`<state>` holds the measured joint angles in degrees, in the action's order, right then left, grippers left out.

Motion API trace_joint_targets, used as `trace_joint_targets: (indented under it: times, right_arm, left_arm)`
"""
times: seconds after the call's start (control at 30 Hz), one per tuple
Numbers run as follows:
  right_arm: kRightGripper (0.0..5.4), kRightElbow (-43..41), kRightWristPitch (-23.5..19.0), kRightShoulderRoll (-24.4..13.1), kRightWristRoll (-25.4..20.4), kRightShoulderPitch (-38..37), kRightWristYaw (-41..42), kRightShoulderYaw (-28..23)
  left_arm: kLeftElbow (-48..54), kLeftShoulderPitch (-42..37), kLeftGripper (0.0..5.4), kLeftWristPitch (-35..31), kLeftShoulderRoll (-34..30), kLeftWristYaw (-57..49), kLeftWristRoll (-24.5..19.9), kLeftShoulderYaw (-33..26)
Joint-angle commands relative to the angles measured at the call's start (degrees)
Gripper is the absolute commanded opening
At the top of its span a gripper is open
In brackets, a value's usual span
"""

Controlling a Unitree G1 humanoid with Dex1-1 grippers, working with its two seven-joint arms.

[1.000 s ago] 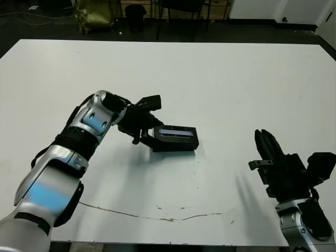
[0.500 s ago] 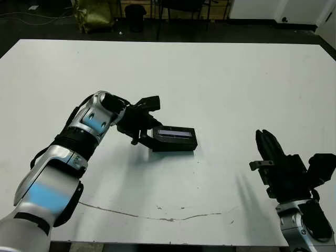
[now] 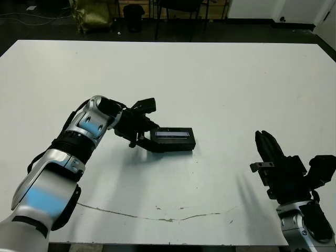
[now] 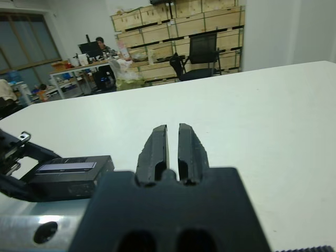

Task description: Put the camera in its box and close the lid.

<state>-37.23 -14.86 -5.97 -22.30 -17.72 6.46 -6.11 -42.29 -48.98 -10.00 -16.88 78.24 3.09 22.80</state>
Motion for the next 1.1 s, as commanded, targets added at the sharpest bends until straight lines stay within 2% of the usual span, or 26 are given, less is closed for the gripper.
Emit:
trace_joint_targets:
  times: [0.03, 0.3, 0.87, 1.1]
  right_arm:
    - [0.00, -0.8, -2.0, 0.1, 0.2, -1.0, -1.3, -0.2]
    - [0.00, 2.1, 1.2, -0.1, -1.6, -0.6, 1.9, -0.9]
    - [0.00, 0.7, 0.8, -0.6, -0.7, -1.0, 1.2, -0.8]
    - [0.00, -0.5, -1.2, -0.5, -0.6, -1.0, -0.1, -0.6]
  left_arm:
    - [-1.3, 3.6, 2.53, -0.8, -2.1, 0.4, 1.2, 0.7]
    - [-2.6, 5.3, 2.53, -0.1, -1.8, -0.3, 0.9, 0.5]
    - [-5.5, 10.1, 2.53, 6.3, -1.3, -4.2, 1.4, 0.7]
    - [-7.4, 10.2, 2.53, 7.2, -1.1, -5.5, 2.0, 1.3]
